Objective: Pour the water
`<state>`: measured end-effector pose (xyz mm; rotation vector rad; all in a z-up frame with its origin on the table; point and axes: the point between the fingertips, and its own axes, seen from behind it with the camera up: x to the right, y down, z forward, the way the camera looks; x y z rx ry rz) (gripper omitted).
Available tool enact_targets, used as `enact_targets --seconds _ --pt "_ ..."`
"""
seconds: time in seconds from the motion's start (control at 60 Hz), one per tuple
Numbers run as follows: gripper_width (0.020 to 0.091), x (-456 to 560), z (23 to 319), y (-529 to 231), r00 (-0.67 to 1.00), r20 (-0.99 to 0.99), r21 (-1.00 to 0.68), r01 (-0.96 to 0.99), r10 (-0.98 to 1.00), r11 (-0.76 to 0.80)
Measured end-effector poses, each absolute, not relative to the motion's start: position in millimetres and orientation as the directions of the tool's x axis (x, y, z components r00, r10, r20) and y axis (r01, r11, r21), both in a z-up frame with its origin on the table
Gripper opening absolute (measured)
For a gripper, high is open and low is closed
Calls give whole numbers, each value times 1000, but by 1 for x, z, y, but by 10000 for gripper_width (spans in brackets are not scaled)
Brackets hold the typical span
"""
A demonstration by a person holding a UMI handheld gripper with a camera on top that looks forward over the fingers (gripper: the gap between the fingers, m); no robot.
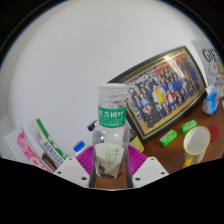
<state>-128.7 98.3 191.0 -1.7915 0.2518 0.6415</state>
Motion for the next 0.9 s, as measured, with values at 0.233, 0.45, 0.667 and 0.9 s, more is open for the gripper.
enact_targets --seconds 0.233,0.45,0.667,0.9 --pt "424 -86 246 103 131 -986 -159 -917 101 -367" --pt "424 -42 223 107 -300 -954 276 -898 18 -343" --pt "421 -31 205 103 -549 -835 528 -781 -36 -334" --pt "423 -42 201 100 -332 -941 329 -862 -61 -386"
